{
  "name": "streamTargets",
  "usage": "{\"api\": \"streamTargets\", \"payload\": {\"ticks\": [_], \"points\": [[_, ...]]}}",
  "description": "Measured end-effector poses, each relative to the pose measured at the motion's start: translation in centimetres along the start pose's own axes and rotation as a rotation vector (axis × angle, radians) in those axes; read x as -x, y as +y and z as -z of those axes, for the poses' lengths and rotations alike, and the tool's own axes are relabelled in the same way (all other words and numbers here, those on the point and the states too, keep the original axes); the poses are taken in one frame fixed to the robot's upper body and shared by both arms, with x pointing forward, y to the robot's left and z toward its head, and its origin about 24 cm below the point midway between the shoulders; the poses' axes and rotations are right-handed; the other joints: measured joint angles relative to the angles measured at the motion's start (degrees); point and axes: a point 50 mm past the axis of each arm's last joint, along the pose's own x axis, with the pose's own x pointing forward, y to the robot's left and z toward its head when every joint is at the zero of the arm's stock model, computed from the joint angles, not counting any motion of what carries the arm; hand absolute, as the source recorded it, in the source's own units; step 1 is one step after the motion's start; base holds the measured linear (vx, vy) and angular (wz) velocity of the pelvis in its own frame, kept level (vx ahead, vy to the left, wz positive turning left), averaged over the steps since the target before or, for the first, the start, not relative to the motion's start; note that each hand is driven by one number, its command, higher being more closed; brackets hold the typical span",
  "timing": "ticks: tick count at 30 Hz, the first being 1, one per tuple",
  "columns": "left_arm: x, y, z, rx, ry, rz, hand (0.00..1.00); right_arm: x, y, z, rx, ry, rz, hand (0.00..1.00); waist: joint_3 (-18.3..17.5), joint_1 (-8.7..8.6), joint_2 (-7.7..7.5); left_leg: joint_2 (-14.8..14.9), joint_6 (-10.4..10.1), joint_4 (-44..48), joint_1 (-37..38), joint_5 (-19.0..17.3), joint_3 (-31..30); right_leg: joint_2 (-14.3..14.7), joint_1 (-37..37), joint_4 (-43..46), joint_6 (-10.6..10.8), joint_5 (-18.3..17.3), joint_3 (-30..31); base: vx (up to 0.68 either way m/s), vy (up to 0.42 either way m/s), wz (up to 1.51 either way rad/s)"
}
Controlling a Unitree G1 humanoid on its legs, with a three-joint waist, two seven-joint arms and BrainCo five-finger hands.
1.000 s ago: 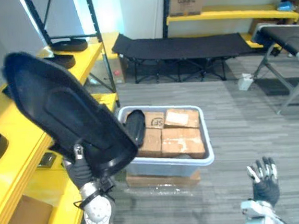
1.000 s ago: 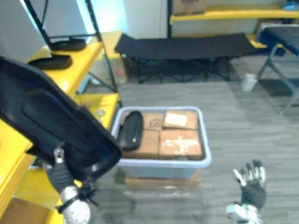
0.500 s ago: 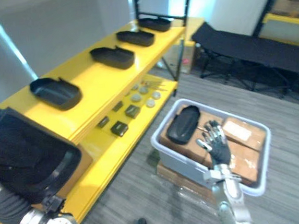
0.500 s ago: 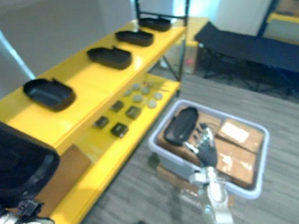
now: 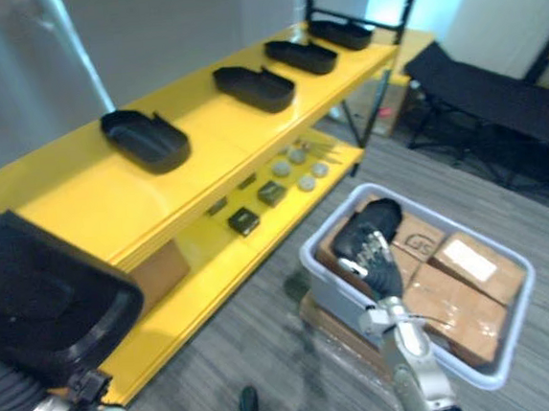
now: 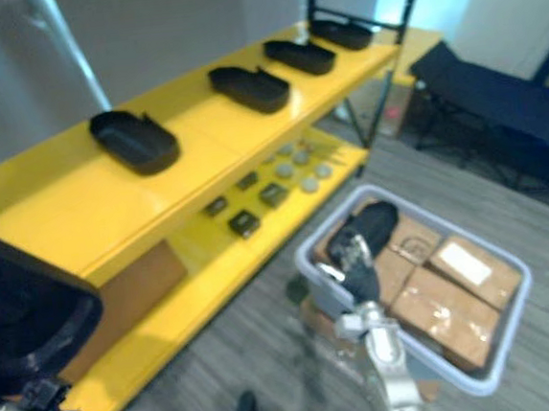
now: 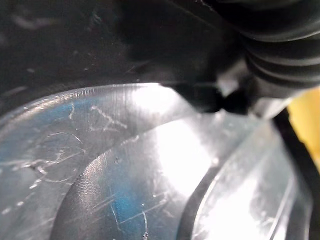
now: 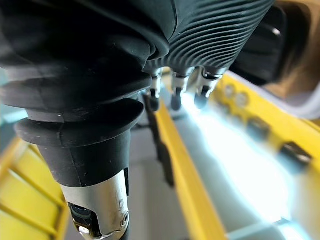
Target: Walk over and take plastic housings, then place them on the shelf
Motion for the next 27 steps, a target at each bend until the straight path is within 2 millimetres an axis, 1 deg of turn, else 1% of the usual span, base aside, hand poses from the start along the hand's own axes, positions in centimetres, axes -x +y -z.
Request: {"api": "streamTargets", "payload": {"ticks": [1,2,4,5,6,7,8,9,10,11,12,13,15,16,17,20,21,23,25,26,27], "points": [[0.0,-0.3,-0.1,0.005,-0.012,0.010,1.00,-0.1,0.6,-0.1,-0.009,-0.010,-0.025,0.00,0.3,-0.12,0.11,-0.5,0.3,0.0,0.1,-0.2,-0.2,-1.0,-0.5,1.9,-0.6,-0.3,0.3,0.01,0.067,0.09],[0.0,-0.4,-0.1,0.008,-0.015,0.015,1.00,-0.1,0.6,-0.1,-0.009,-0.012,-0.028,0.00,0.3,-0.13,0.14,-0.5,0.4,0.0,0.1,-0.3,-0.2,-1.1,-0.6,2.3,-0.7,-0.4,0.3,0.01,0.066,0.16],[-0.1,-1.6,-0.5,0.047,-0.048,0.061,1.00,-0.1,0.4,-0.5,0.001,-0.031,-0.036,0.00,0.6,-0.49,0.42,-1.0,0.6,-0.1,0.1,-0.4,-1.4,-1.9,-1.0,4.9,-0.8,-0.4,1.9,0.02,0.059,0.34],[-0.3,-2.7,-0.9,0.060,-0.086,0.109,1.00,-0.1,0.1,-0.9,0.009,-0.049,-0.029,0.00,0.6,-1.41,0.37,-1.4,0.7,0.0,0.1,-0.3,-2.7,-2.3,-1.2,7.1,-0.8,-0.4,4.5,0.03,0.068,0.60],[-0.5,-3.5,-1.3,0.074,-0.134,0.166,1.00,-0.1,-0.3,-1.4,0.021,-0.077,-0.020,0.00,0.6,-1.91,0.36,-1.5,0.8,0.0,0.1,-0.3,-3.9,-2.5,-1.9,9.7,-0.8,-0.5,8.0,0.04,0.064,0.62],[-0.7,-4.0,-1.5,0.079,-0.162,0.199,1.00,0.1,-0.6,-1.6,0.024,-0.091,-0.011,0.00,0.7,-2.19,0.33,-1.6,1.0,0.0,0.1,-0.2,-4.7,-2.5,-2.1,10.9,-0.9,-0.4,9.7,0.08,0.032,0.67],[-1.0,-4.9,-1.8,0.091,-0.205,0.258,1.00,0.3,-1.2,-2.1,0.035,-0.113,0.009,0.00,0.7,-2.70,0.26,-1.9,1.1,0.0,0.1,0.0,-6.4,-2.5,-2.5,13.1,-0.9,-0.5,12.6,0.10,0.000,0.72],[-1.3,-5.5,-2.0,0.091,-0.234,0.302,1.00,0.4,-1.7,-2.4,0.046,-0.134,0.017,0.00,0.7,-3.32,0.26,-2.2,1.5,0.0,0.1,0.2,-7.9,-2.5,-2.9,15.2,-1.4,-0.7,14.7,0.10,-0.020,0.71],[-1.4,-5.8,-2.0,0.088,-0.245,0.319,1.00,0.4,-1.9,-2.6,0.050,-0.141,0.020,0.00,0.7,-3.50,0.26,-2.3,1.8,0.0,0.1,0.4,-8.6,-2.5,-3.0,16.0,-1.8,-0.9,15.2,0.09,-0.062,0.57],[-1.5,-6.1,-2.0,0.090,-0.255,0.336,1.00,0.4,-2.2,-2.7,0.058,-0.150,0.023,0.00,0.9,-3.55,0.57,-2.4,2.0,0.3,0.0,0.8,-9.3,-2.5,-3.0,16.3,-3.7,-2.6,16.2,0.09,-0.093,0.31],[-1.5,-6.1,-1.8,0.086,-0.252,0.341,1.00,0.2,-2.2,-3.0,0.067,-0.159,-0.004,0.00,0.9,-3.30,-0.16,-2.8,1.6,0.3,-0.1,1.3,-9.2,-2.4,-2.4,15.3,-4.8,-3.6,16.2,0.09,-0.103,0.16],[-1.5,-6.1,-1.6,0.081,-0.245,0.341,1.00,0.1,-2.1,-3.1,0.071,-0.164,-0.021,0.00,0.9,-3.18,-0.10,-2.8,1.3,0.3,-0.2,1.5,-9.2,-2.3,-2.3,14.7,-4.7,-3.7,16.3,0.06,-0.106,0.02],[-1.1,-6.3,-1.2,0.075,-0.220,0.371,1.00,-0.2,-2.0,-3.5,0.092,-0.176,-0.067,0.00,1.9,-3.00,1.39,-2.4,0.6,0.3,-0.7,2.1,-9.2,-1.2,-1.8,12.8,-4.2,-4.1,16.3,0.02,-0.098,-0.03],[-1.0,-6.3,-1.1,0.074,-0.216,0.382,1.00,-0.2,-2.0,-3.5,0.095,-0.176,-0.077,0.00,2.0,-2.96,1.56,-2.4,0.5,0.3,-0.8,2.2,-9.2,-1.1,-1.8,12.6,-3.7,-4.4,16.3,0.00,-0.104,-0.04],[-0.8,-6.5,-1.1,0.077,-0.208,0.400,1.00,-0.2,-2.0,-3.5,0.096,-0.176,-0.085,0.00,2.1,-2.95,1.54,-2.4,0.1,0.3,-1.2,2.4,-9.1,-1.1,-1.8,12.4,-2.8,-5.6,16.3,0.00,-0.125,-0.04],[-0.3,-6.7,-0.9,0.086,-0.192,0.427,1.00,-0.2,-2.0,-3.5,0.096,-0.175,-0.082,0.00,3.2,-3.11,1.46,-2.3,-0.7,0.3,-1.8,3.0,-9.0,-1.0,-1.8,11.7,-1.8,-8.5,16.4,-0.02,-0.138,-0.04],[-0.1,-6.7,-0.9,0.089,-0.186,0.428,1.00,-0.1,-2.1,-3.5,0.093,-0.175,-0.078,0.00,3.7,-3.16,1.47,-2.3,-0.9,0.3,-1.9,3.1,-8.9,-1.0,-1.7,11.3,-1.0,-9.3,16.4,-0.05,-0.127,-0.04],[0.2,-6.4,-0.8,0.090,-0.169,0.415,1.00,0.0,-2.1,-3.7,0.088,-0.186,-0.074,0.00,4.8,-3.36,1.77,-2.3,-1.0,0.6,-2.2,2.9,-8.7,-1.0,-1.6,11.3,-0.9,-10.4,16.4,-0.05,-0.061,-0.03],[0.3,-6.4,-0.9,0.088,-0.173,0.411,1.00,0.0,-2.1,-4.0,0.084,-0.202,-0.068,0.00,6.0,-3.38,1.78,-2.4,-0.8,3.9,-3.9,1.7,-8.6,-1.2,-1.4,11.3,-0.7,-11.0,16.3,-0.05,-0.020,0.00],[0.2,-6.2,-1.2,0.088,-0.183,0.406,1.00,0.0,-2.0,-4.3,0.076,-0.222,-0.066,0.00,7.1,-3.18,1.60,-2.4,-0.9,7.7,-5.7,-0.1,-8.2,-1.3,-1.4,11.2,-0.3,-12.0,16.1,-0.07,0.001,-0.03],[0.2,-6.1,-1.4,0.091,-0.192,0.399,1.00,0.0,-1.8,-4.4,0.063,-0.239,-0.062,0.00,7.7,-2.94,1.05,-2.6,-0.7,9.7,-6.6,-0.9,-7.5,-1.8,-1.1,11.2,0.4,-13.2,15.9,-0.07,0.021,0.13]]}}
